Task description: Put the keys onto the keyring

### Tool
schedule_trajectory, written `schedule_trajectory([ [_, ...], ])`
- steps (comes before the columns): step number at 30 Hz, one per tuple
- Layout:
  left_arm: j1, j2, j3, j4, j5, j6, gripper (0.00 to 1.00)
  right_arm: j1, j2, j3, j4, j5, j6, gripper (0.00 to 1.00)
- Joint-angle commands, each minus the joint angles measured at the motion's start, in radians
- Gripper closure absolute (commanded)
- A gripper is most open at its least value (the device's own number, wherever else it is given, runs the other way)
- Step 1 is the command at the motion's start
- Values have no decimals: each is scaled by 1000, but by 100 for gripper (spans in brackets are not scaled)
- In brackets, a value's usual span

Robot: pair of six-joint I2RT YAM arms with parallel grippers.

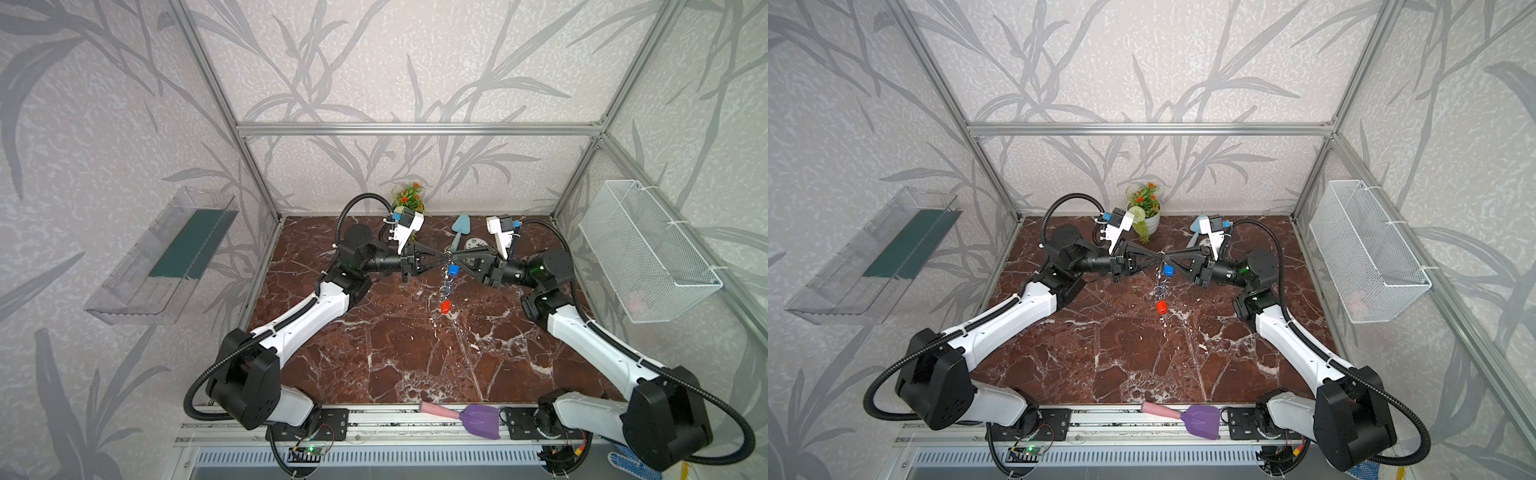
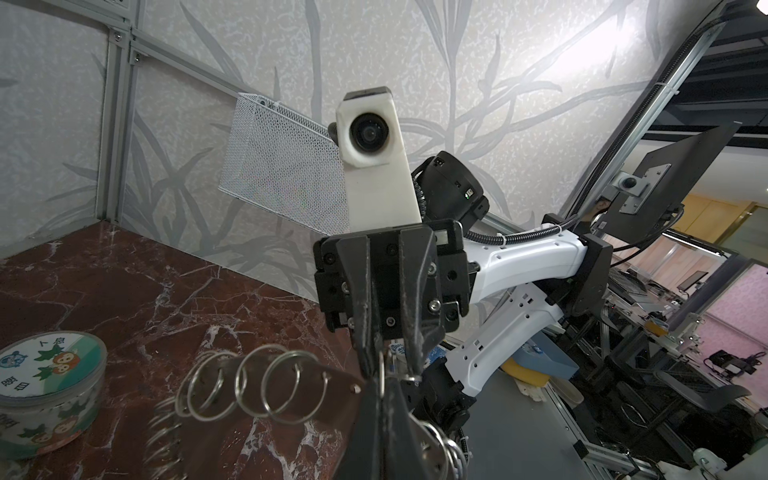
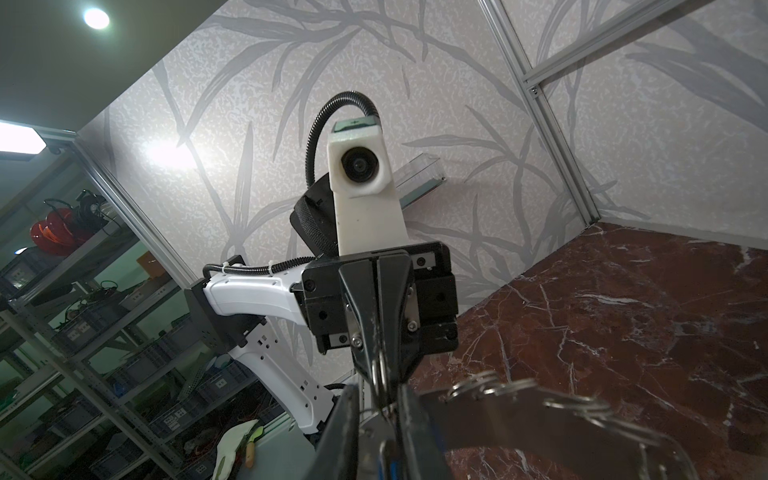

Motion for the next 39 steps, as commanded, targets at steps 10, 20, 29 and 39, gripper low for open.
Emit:
schedule_trajectory([
  [10, -18, -39, -11, 80, -43, -15, 100, 36, 24, 23, -11, -12, -42, 85],
  [20, -18, -71, -43, 14, -39, 30, 100, 38, 37, 26, 10, -11, -40, 100],
  [29, -2, -112, -38, -169, -17, 97, 94, 38, 30, 35, -9, -25, -70, 100],
  [39, 69, -175, 112, -794, -32, 426, 67, 38, 6, 76, -218, -48, -303, 100],
])
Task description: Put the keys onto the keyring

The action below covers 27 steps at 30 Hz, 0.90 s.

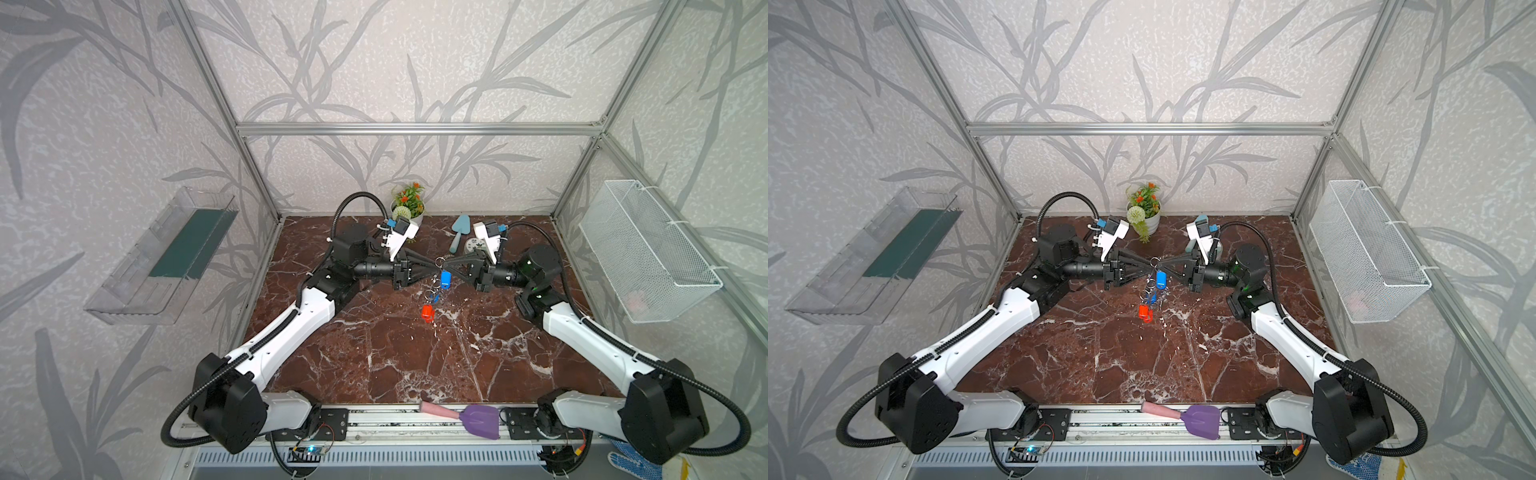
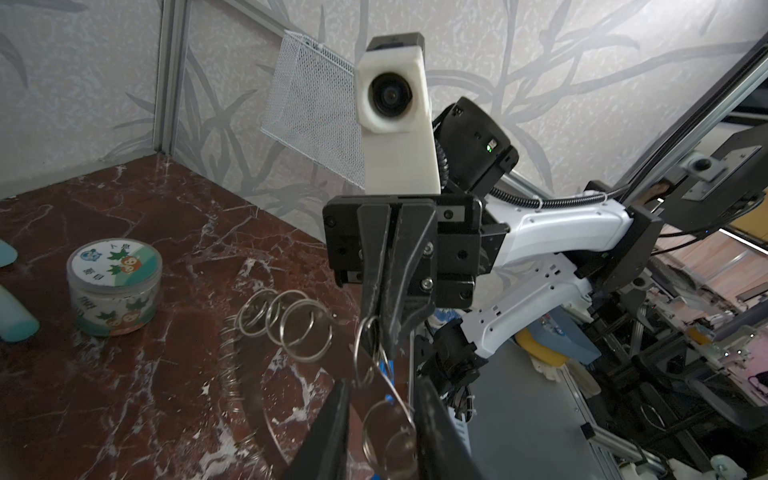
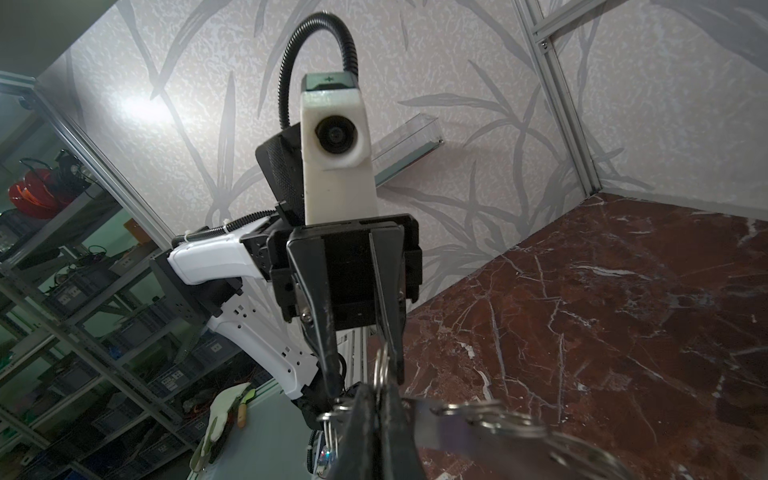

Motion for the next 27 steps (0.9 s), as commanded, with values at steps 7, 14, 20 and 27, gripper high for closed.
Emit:
schedule_trajectory([
  [7, 63, -43, 169, -528, -36, 424, 53, 4, -28, 48, -122, -35, -250, 100],
  [14, 50, 84, 413, -836, -52, 662, 60, 3, -19, 43, -116, -57, -312, 100],
  [20, -18, 206, 593, -1017, -114, 776, 63, 4, -12, 34, -81, -70, -293, 100],
  [27, -61, 305, 723, -1082, -150, 799, 61, 4, 3, 36, -30, -94, -247, 100],
])
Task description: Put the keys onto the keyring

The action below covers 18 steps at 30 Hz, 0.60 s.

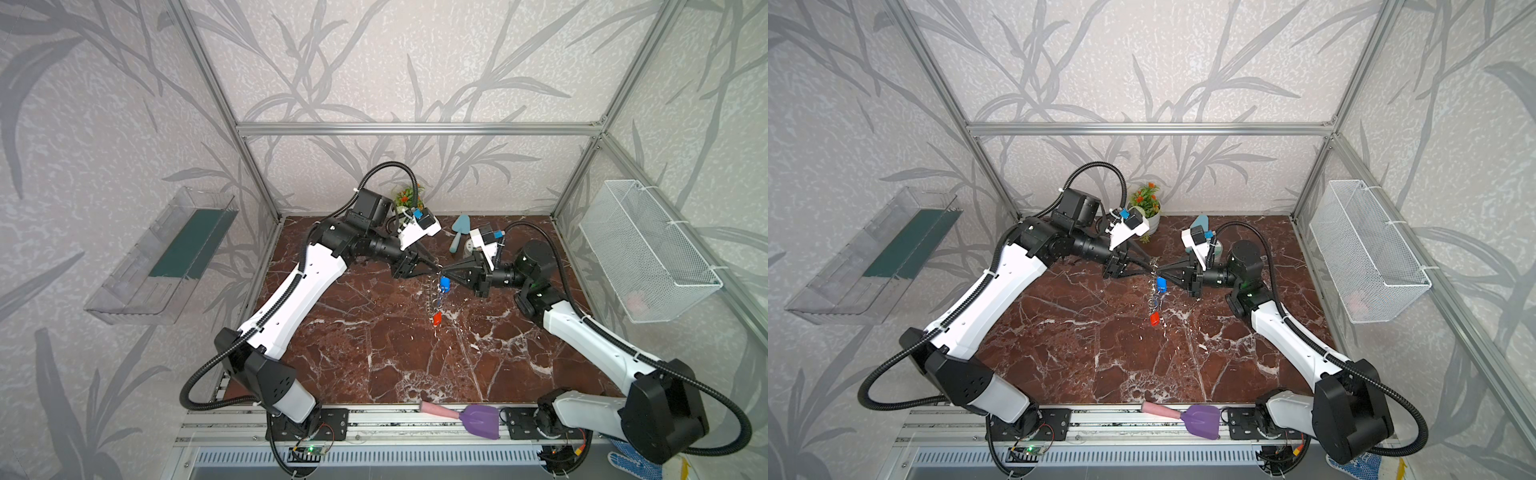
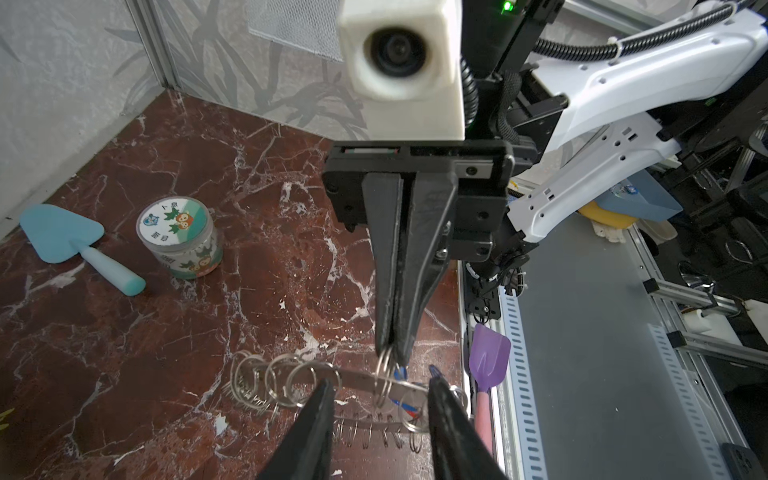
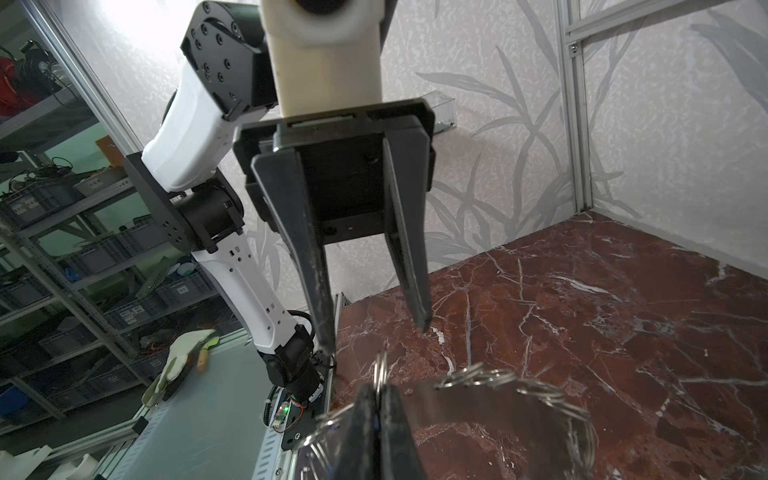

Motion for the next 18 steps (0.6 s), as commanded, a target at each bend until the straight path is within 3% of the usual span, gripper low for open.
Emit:
schedule_trajectory([
  [1, -17, 22, 62, -87, -24, 74, 62, 4, 1, 20, 80, -25, 23, 100],
  [12, -34, 64, 126, -137, -43, 91, 83, 5, 11, 20, 84, -28, 29, 100],
  [18, -49, 80, 146, -159, -46, 97, 84, 7, 11, 19, 88, -28, 34, 100],
])
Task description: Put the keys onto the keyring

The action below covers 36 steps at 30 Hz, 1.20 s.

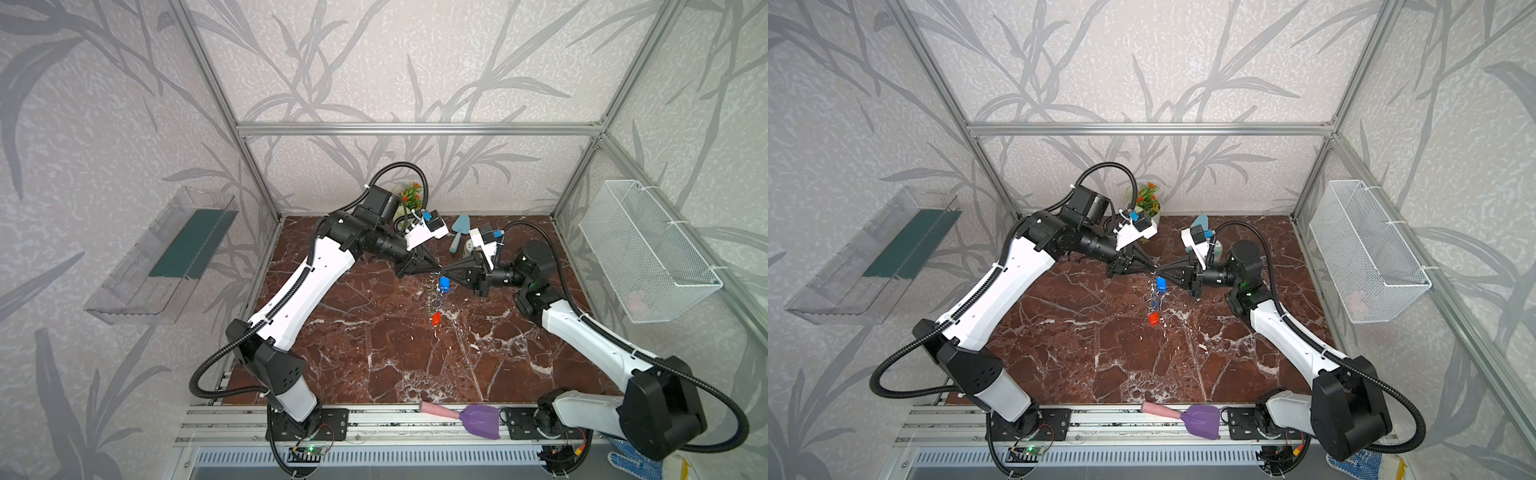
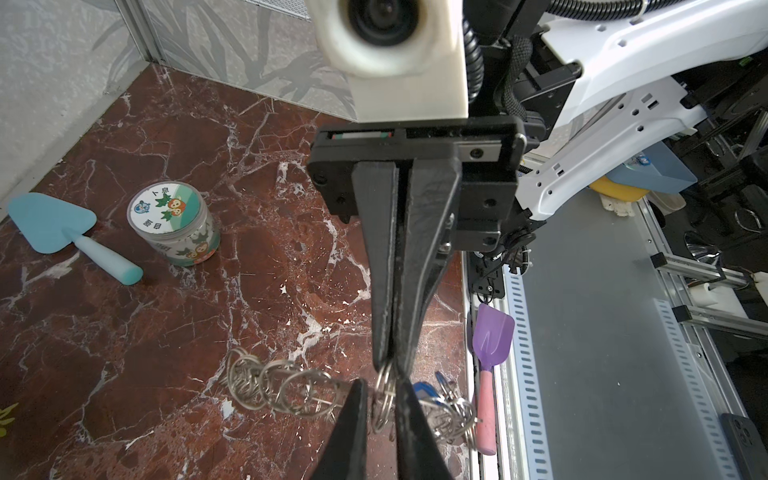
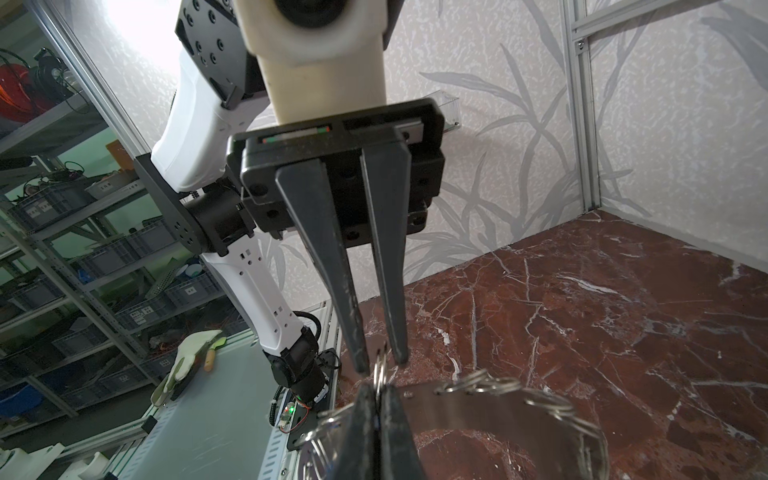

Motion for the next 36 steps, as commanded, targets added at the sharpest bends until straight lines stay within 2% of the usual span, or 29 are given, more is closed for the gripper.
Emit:
schedule_trajectory([
  [1, -12, 22, 47, -51, 5, 45, 84, 6, -3, 19, 58, -19, 8, 100],
  [3, -18, 27, 52, -63, 4, 55, 85, 6, -3, 17, 55, -19, 8, 100],
  [6, -21, 31, 55, -63, 1, 54, 93, 6, -4, 20, 55, -19, 8, 100],
  [11, -24, 29, 58, -60, -1, 49, 100, 6, -3, 19, 50, -19, 6, 100],
  [17, -24, -4, 3, -11, -38, 34, 100, 4, -7, 19, 33, 1, 0, 100],
  [19, -24, -48, -62, 69, -73, -2, 100, 5, -13, 22, -14, 22, -25, 84],
  [22, -23, -125, -170, 214, -94, -72, 100, 0, -24, 21, -38, 27, -27, 70],
  [31, -23, -384, -547, 691, -138, -283, 100, -47, -84, 4, -24, 45, 57, 59],
  [36, -27, -469, -674, 884, -144, -407, 100, -48, -106, 0, -62, 51, 46, 55],
])
